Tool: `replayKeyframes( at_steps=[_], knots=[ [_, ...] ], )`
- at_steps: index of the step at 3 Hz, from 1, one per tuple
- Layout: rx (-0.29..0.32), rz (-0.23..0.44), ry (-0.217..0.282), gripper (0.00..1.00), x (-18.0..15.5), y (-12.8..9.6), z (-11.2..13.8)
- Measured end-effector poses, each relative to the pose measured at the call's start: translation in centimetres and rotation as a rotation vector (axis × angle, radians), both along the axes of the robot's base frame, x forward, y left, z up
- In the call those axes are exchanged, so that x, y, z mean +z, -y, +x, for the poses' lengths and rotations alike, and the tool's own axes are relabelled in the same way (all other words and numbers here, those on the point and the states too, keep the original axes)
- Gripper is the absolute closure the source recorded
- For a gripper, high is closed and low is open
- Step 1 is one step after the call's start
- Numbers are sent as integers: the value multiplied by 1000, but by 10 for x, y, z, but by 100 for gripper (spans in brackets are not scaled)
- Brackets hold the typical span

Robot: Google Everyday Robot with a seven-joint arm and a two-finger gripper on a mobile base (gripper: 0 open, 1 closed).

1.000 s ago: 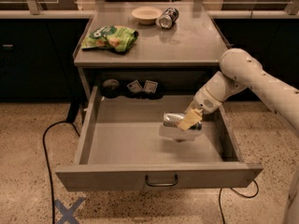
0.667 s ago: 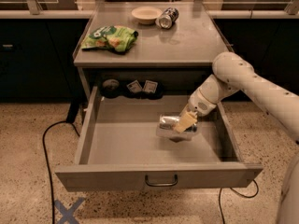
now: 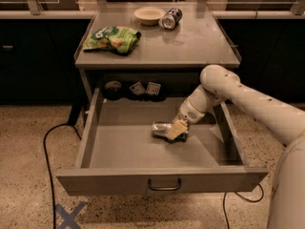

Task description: Place redbull can into top drawer

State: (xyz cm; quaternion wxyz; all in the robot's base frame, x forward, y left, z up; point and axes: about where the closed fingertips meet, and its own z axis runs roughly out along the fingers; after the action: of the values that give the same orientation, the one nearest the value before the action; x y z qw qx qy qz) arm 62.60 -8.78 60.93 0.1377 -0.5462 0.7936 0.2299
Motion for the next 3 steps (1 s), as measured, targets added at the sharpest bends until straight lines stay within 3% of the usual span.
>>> replayKeyframes(
  at_steps=[3],
  knots=[
    [17,-10,-8,100,-5,-4,-2]
  ],
)
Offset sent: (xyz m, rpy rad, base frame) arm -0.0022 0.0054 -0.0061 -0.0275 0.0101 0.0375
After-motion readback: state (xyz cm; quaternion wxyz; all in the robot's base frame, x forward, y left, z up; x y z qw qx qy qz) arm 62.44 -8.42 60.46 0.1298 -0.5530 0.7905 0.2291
